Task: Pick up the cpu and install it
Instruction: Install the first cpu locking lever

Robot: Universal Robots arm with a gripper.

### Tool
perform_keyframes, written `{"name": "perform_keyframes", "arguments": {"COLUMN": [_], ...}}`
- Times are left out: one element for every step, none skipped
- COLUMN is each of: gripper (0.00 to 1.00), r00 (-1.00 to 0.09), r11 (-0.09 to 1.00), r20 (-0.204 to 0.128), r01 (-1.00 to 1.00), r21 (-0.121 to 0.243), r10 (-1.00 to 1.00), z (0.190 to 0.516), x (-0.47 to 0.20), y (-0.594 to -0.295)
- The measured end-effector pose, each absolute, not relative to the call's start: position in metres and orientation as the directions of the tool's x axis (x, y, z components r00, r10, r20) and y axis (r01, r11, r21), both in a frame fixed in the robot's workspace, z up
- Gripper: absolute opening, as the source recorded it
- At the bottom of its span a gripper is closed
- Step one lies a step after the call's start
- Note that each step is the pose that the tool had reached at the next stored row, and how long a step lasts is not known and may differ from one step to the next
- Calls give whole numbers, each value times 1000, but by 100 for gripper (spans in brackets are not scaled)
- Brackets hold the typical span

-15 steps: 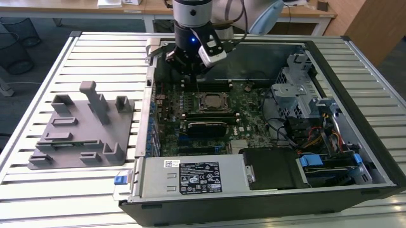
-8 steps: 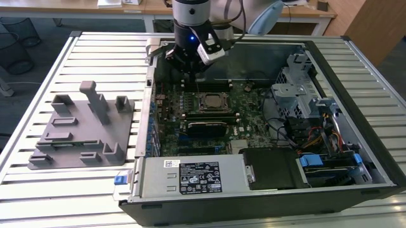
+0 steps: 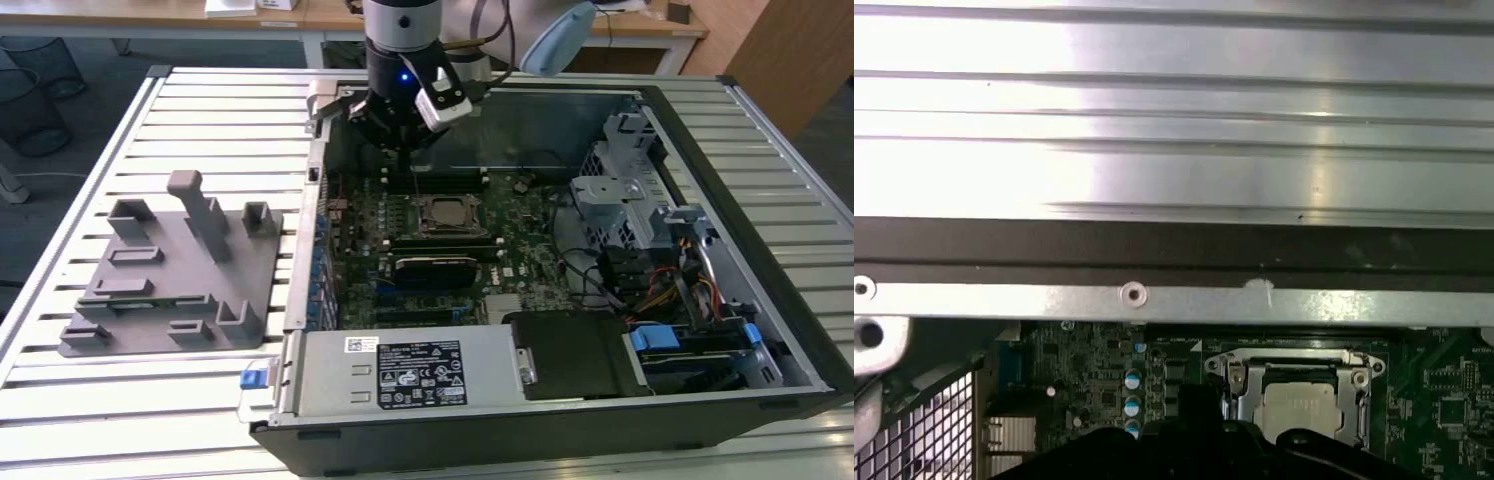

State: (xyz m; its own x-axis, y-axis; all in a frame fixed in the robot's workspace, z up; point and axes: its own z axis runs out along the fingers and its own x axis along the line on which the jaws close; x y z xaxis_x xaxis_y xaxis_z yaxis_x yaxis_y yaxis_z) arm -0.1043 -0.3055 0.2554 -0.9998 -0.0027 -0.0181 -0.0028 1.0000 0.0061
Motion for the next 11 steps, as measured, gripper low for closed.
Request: {"name": "perform_keyframes", "arguments": {"gripper": [11, 11, 11, 11, 11, 11, 11, 11, 11, 11, 11], "r00": [-1000, -1000, -1000, -1000, -1000, -1000, -1000, -1000, -1000, -1000, -1000], "r11": [1000, 1000, 1000, 1000, 1000, 1000, 1000, 1000, 1000, 1000, 1000], "r20": [-18, -18, -18, -18, -18, -18, -18, -18, -18, -18, -18], "r01": [-3, -3, -3, -3, -3, -3, -3, -3, -3, -3, -3], "r21": [6, 6, 6, 6, 6, 6, 6, 6, 6, 6, 6], "r10": [-3, -3, -3, -3, -3, -3, -3, -3, -3, -3, -3], "z": [255, 255, 255, 255, 255, 255, 255, 255, 255, 255, 255], "x": [-103, -102, -101, -100, -99, -98, -96, -93, -90, -86, -82], "y": [-306, -306, -306, -306, -305, -305, -305, -305, -305, -305, -305]}}
